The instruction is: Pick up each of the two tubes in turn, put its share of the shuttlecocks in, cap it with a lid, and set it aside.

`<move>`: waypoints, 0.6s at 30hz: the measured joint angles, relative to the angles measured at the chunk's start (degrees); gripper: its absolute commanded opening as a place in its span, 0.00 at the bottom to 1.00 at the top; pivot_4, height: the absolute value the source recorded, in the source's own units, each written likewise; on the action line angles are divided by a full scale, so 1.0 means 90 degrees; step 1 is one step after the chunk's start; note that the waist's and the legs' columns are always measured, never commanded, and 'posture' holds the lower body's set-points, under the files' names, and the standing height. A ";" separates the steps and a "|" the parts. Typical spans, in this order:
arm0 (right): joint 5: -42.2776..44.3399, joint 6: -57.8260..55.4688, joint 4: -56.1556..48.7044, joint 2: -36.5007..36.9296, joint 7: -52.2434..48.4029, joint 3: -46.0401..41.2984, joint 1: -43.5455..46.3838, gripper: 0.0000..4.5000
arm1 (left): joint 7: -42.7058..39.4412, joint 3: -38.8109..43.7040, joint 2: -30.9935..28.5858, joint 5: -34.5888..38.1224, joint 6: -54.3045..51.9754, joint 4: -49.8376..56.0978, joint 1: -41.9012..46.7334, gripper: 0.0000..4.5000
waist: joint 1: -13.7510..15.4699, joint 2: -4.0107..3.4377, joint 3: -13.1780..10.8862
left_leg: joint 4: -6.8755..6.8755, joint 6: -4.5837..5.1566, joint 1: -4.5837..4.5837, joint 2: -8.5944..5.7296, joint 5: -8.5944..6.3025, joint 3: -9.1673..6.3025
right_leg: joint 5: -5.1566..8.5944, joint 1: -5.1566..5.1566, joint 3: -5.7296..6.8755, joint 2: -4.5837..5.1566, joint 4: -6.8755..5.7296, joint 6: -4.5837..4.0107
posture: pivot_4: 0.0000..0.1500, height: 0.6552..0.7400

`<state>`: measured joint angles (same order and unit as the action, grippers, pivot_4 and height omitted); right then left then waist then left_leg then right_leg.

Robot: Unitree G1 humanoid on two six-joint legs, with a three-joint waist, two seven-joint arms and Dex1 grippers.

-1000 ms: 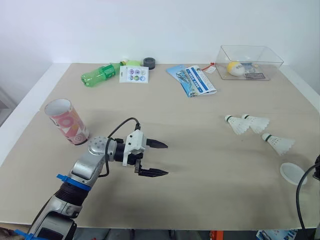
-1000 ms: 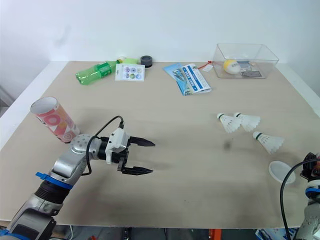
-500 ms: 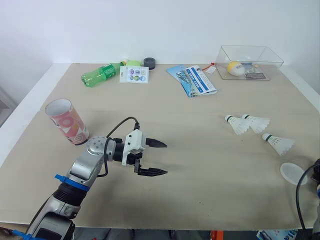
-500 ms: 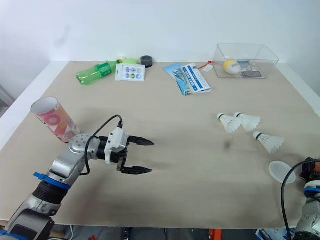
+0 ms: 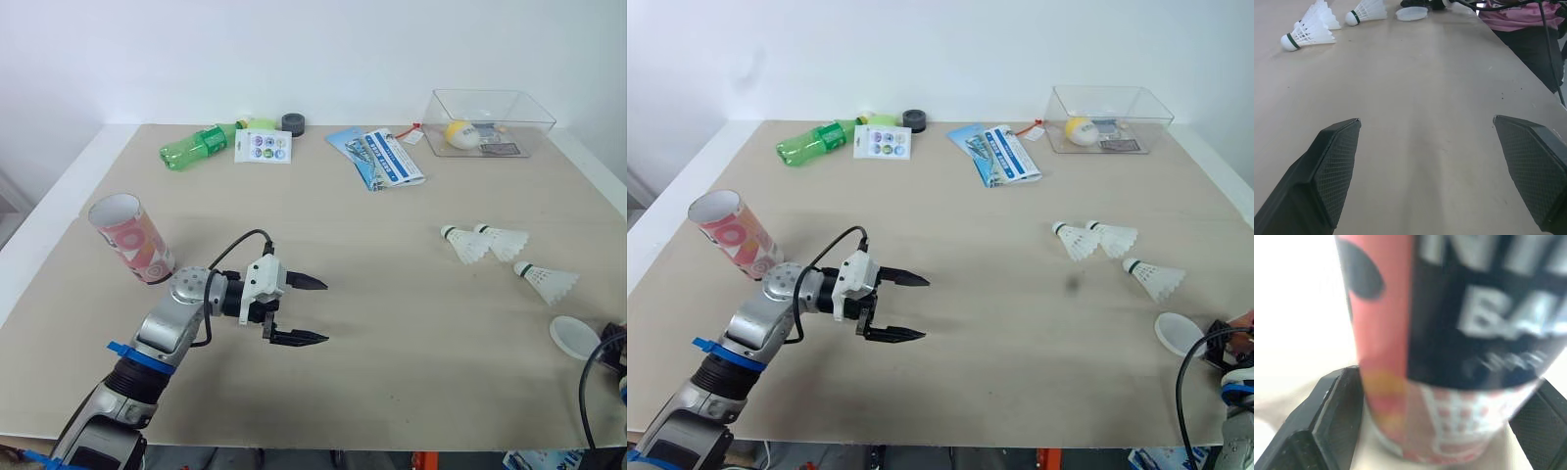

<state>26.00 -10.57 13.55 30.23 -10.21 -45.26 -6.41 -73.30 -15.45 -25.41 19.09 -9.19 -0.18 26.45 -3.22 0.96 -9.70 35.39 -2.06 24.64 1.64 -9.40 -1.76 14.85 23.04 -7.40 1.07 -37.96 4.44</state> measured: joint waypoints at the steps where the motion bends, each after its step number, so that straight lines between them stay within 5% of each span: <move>1: 0.0033 -0.0076 -0.0141 -0.0043 0.0033 -0.0003 -0.0079 1.00 | -0.0022 -0.0006 0.0005 0.0000 0.0001 -0.0023 0.0005 1.00 | 0.0001 0.0000 0.0000 | 0.0000 0.0000 0.0001 0.0000 0.0000 0.0001 | 0.0000 0.0000 0.0000 0.0001 0.0000 0.0000 | 1.00 1.00; 18: 0.0617 -0.0922 -0.2202 -0.0659 0.0347 -0.0294 -0.1303 1.00 | -0.0350 -0.0113 0.0225 -0.0016 0.0095 -0.0420 0.0150 1.00 | 0.0009 -0.0003 0.0001 | -0.0001 0.0000 0.0005 -0.0001 -0.0001 0.0003 | 0.0004 0.0008 0.0001 0.0005 0.0000 -0.0001 | 1.00 1.00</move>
<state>31.56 -18.86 -6.27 24.29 -7.09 -47.91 -18.14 -76.46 -16.47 -23.39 18.95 -8.33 -3.96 27.79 -3.14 0.93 -9.69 35.39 -2.07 24.69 1.63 -9.41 -1.73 14.88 23.12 -7.40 1.12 -37.96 4.43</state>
